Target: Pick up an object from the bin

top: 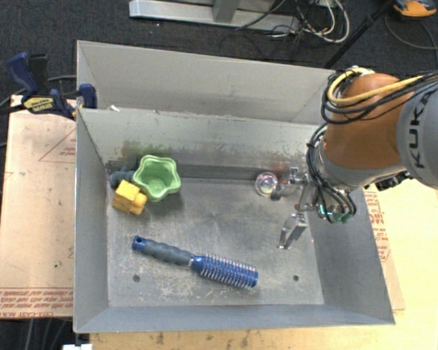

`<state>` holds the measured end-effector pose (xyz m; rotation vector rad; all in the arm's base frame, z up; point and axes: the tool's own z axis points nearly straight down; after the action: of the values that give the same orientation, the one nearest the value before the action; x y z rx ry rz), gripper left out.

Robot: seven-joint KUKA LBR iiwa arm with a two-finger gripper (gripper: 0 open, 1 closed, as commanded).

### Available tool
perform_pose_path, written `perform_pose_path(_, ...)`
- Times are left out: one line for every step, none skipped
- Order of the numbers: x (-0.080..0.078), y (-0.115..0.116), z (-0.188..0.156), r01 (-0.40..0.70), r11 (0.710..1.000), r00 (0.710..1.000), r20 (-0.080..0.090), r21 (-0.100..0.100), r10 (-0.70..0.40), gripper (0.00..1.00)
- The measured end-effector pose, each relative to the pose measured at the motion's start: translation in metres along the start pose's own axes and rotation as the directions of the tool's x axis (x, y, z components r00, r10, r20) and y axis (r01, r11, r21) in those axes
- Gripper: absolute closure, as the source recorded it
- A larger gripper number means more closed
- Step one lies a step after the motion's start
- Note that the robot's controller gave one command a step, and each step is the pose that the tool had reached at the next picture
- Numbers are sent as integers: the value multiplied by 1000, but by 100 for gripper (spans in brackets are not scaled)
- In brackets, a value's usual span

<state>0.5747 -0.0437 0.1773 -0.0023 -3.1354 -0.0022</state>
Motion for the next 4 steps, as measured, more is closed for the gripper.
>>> perform_pose_path(74, 45, 53, 148, 989, 989, -2, -2, -148, 0)
perform_pose_path(80, 75, 97, 340, 940, 940, 11, 4, -340, 0)
perform_pose_path(79, 75, 97, 341, 940, 940, 12, 3, -341, 100)
perform_pose_path(55, 80, -20, 675, 737, 737, 9, 8, -676, 100)
